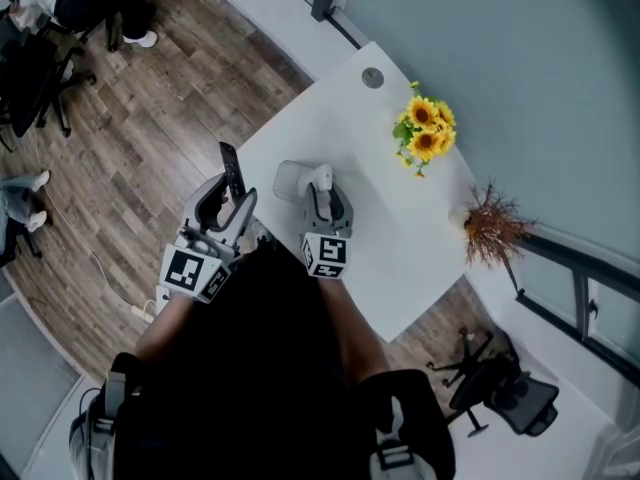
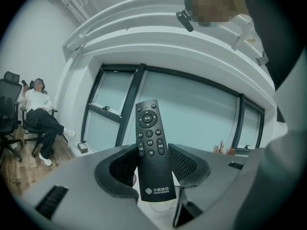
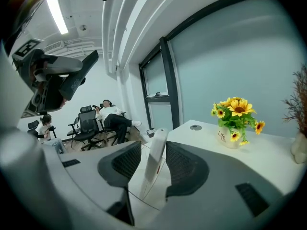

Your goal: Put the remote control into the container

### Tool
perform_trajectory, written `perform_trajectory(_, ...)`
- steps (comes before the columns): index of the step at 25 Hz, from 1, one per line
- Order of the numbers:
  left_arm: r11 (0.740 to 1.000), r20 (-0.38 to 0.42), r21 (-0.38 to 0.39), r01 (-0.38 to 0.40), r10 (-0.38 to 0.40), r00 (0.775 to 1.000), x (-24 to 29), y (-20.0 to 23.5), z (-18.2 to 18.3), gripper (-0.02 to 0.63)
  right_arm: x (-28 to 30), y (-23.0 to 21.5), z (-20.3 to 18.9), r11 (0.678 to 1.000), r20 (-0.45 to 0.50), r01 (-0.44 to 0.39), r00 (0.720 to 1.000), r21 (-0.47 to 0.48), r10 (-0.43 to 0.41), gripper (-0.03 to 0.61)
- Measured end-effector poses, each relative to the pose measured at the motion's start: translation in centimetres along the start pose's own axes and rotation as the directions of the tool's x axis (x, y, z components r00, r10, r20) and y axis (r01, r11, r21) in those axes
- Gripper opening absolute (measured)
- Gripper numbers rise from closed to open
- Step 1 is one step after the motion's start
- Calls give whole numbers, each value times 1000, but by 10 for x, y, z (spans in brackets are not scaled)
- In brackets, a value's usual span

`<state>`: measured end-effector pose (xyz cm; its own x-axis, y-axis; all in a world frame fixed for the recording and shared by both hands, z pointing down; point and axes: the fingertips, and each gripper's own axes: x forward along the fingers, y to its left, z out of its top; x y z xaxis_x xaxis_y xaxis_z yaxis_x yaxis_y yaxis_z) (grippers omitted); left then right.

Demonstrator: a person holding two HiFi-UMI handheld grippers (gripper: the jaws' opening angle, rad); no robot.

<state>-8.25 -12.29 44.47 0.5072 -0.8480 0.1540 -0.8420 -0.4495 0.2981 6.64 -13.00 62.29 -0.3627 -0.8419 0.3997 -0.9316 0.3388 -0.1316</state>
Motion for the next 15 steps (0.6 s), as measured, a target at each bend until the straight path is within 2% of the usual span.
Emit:
perform_trajectory(6,1000,-16,8,-10,10,1000,-5,4,-5,206,-4,-6,-2,1000,1,24,1000,11,-24,143)
perform_trajectory(15,1000,8,-9,-10,10,1000,-10,5,-2,206,-11,-7,-12,999,-26,44,999,29,-43,143)
